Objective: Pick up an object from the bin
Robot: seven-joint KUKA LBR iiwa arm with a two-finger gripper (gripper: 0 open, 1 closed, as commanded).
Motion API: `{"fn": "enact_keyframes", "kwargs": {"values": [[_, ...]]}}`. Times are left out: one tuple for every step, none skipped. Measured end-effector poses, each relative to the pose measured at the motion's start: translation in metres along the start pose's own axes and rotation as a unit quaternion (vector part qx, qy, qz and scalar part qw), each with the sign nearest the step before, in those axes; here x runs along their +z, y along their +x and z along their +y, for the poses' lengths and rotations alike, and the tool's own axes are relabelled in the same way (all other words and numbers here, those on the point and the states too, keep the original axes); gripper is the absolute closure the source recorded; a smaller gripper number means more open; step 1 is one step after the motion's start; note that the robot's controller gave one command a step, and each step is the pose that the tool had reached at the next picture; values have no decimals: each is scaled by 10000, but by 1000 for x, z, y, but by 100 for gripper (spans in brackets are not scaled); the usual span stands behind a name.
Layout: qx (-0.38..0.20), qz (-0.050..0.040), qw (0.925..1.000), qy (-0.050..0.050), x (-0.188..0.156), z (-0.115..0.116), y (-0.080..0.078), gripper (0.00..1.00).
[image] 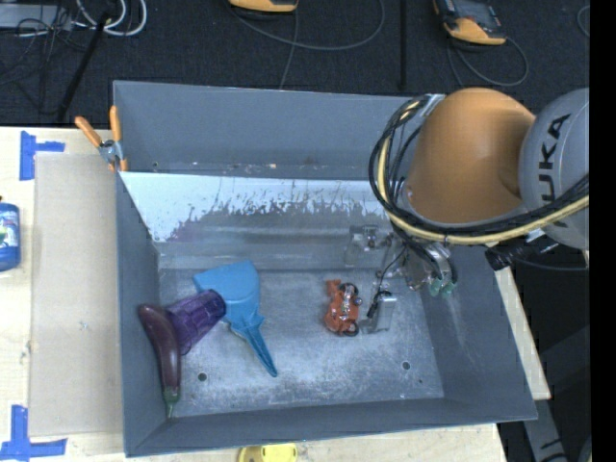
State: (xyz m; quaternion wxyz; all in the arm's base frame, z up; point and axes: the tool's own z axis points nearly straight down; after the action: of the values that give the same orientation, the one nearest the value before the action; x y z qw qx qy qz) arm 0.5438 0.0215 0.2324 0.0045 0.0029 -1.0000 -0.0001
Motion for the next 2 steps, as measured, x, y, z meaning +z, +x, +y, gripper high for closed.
{"fn": "enact_keyframes", "kwargs": {"values": [[0, -11, 10000, 0, -2, 0, 0, 0], [-480, -11, 9988, -2, -21, -6, 4, 0]]}}
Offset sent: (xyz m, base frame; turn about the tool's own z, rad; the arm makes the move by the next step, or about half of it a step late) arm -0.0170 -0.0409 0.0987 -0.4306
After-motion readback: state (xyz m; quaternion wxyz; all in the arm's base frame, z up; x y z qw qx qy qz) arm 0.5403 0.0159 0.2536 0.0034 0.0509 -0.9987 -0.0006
